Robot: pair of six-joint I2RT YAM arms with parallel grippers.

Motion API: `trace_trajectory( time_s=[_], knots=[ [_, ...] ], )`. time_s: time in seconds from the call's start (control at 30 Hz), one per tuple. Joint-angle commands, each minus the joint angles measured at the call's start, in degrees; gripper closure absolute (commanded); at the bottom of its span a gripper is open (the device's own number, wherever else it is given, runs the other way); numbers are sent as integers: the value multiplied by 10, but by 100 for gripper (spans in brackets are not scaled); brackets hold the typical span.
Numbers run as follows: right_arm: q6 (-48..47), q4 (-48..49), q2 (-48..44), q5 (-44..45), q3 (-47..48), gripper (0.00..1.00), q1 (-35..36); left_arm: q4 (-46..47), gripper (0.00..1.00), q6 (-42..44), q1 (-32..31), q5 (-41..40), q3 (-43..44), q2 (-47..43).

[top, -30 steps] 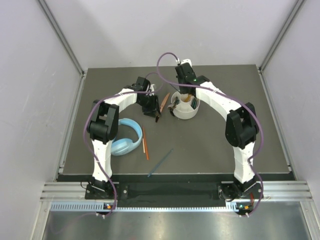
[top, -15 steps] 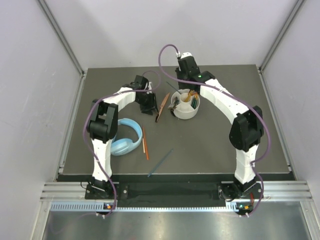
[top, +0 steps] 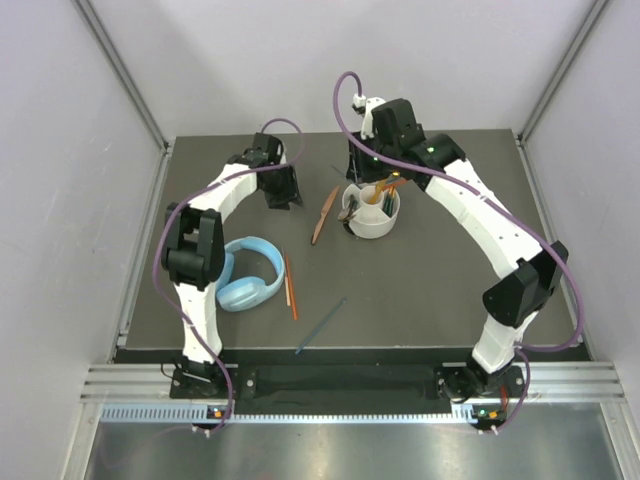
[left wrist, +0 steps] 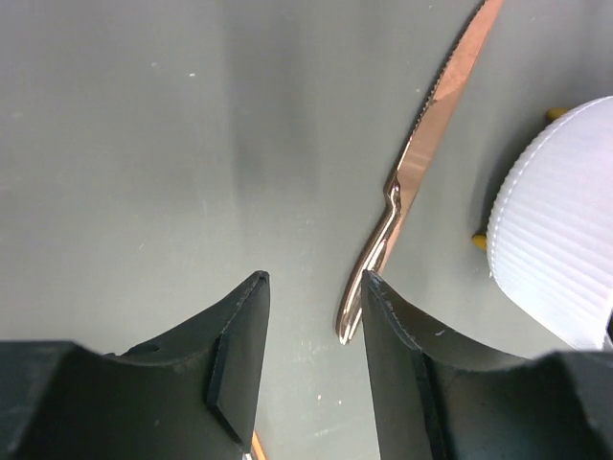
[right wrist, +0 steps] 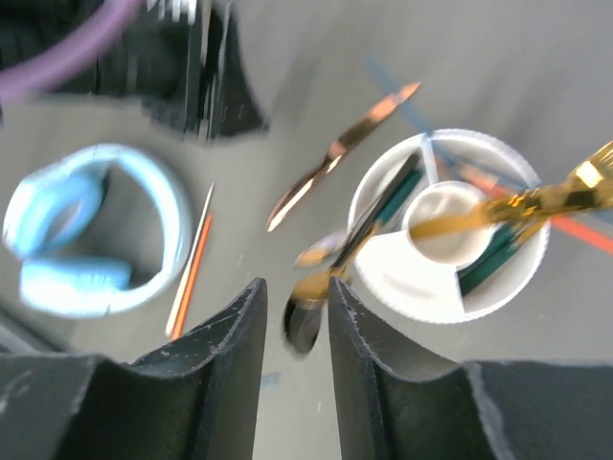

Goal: Sort the eating utensils into containers
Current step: Pick up the chopstick from the center of the board.

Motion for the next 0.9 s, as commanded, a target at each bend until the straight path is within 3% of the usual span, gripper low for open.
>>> trace_trajectory(
  time_s=[0.0, 0.13, 0.33, 0.6, 0.87],
  knots=[
    [-11, -117, -19, -67, 29, 67, 18, -25, 51, -12, 16, -46, 13, -58],
    [-21, -154, -30, -100, -17, 64, 59, -40, 51, -35, 36, -95, 2, -64],
    [-46, -180, 29, -139, -23, 62, 147, -24, 52, -81, 80, -74, -40, -58],
    [-53, -145, 102, -161, -37, 59, 181, -23, 52, -80, 93, -117, -41, -52],
    [-58, -69, 193, -145, -58, 56, 214, 12, 53, -81, 124, -98, -74, -60]
  ],
)
